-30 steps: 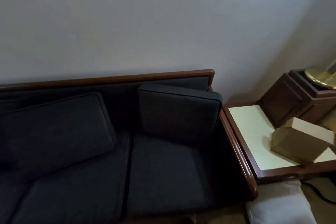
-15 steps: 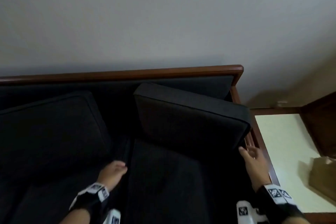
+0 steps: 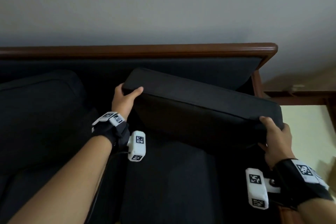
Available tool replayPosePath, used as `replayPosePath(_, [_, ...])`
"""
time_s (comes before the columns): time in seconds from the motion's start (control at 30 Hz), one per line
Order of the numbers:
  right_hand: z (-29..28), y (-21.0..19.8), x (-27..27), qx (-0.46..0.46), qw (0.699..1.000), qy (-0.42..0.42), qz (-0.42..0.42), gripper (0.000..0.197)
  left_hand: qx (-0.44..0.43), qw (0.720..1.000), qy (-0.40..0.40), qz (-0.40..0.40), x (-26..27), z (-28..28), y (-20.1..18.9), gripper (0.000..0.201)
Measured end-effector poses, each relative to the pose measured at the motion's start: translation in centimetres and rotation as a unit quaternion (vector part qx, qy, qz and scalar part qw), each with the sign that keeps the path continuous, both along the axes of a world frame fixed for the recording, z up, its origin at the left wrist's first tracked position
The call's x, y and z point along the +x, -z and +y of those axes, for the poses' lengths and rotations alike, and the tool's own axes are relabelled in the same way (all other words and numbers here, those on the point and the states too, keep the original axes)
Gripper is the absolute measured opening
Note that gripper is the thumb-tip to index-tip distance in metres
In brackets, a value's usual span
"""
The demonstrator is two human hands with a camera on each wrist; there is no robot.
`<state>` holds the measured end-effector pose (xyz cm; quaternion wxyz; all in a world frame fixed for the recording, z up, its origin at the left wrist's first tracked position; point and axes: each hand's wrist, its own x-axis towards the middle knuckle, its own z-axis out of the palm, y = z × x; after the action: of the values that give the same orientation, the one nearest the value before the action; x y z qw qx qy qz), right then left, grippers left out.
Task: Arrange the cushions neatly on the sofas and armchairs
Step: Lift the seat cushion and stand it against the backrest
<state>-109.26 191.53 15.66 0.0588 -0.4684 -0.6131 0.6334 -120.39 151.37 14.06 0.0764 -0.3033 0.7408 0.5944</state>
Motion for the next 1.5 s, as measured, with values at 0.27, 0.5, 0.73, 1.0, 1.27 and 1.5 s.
replayPosePath(0.27, [-2.9,-1.7,-7.5,0.012,0.986,-0.141,0.091,0.041,0.071,0.983,-0.165,-0.027,7.6,-2.7,0.0,0.055])
replayPosePath(0.5, [2.4,2.1,-7.0,-0.007,0.995,-0.096,0.007,0.082,0.099,0.990,-0.100,-0.014,1.4,2.8,-2.3,0.059])
replayPosePath(0.73, [1.5,1.4,-9.0,0.003,0.992,-0.127,0.003,0.054,0.074,0.992,-0.091,-0.050,2.4,0.4,-1.1,0.065])
replayPosePath(1.0, [2.6,2.1,-9.2,-0.023,0.988,-0.153,-0.008,0.055,0.045,0.995,-0.074,-0.042,0.7,0.2,-0.9,0.063])
replayPosePath(1.27, [-0.1,2.4,-10.1,0.002,0.993,-0.118,-0.007,0.070,-0.015,0.999,-0.031,-0.027,-0.5,-2.2,-1.5,0.046])
replayPosePath(1.5, [1.6,2.3,-8.9,0.030,0.983,-0.178,-0.035,0.109,-0.105,0.994,-0.005,-0.007,2.2,-1.6,-0.8,0.073])
